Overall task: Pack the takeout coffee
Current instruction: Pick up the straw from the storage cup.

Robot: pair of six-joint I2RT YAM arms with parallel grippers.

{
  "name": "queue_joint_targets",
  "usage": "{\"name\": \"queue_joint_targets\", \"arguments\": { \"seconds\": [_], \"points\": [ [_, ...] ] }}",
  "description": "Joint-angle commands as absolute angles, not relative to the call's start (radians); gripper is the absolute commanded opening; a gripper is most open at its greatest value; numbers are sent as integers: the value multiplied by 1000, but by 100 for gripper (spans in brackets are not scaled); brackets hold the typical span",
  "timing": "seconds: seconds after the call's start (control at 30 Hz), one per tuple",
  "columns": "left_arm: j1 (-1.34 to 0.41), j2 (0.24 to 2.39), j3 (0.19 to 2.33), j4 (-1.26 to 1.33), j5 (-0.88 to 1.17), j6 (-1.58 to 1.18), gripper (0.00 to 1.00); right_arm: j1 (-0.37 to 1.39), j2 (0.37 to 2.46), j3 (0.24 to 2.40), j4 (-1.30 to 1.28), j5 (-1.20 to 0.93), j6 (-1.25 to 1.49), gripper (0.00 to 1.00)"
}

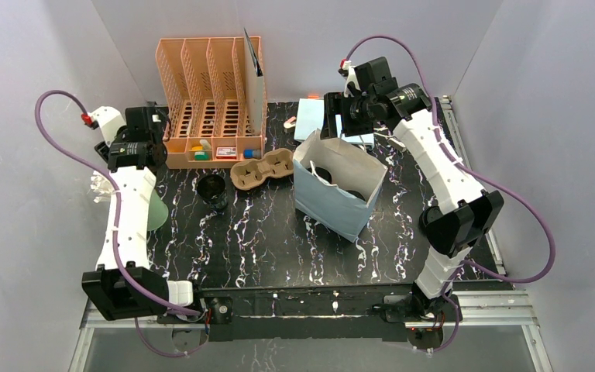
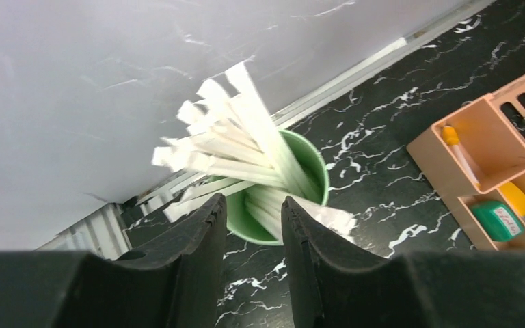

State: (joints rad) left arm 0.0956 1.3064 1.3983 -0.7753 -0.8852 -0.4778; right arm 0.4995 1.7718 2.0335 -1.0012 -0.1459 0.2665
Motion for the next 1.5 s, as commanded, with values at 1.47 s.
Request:
{"name": "queue_joint_targets", "arguments": {
  "seconds": [1.47],
  "points": [
    [239, 1178, 1045, -585, -902, -245, 53, 499, 1808, 2144, -1050, -243, 239, 80]
  ]
}}
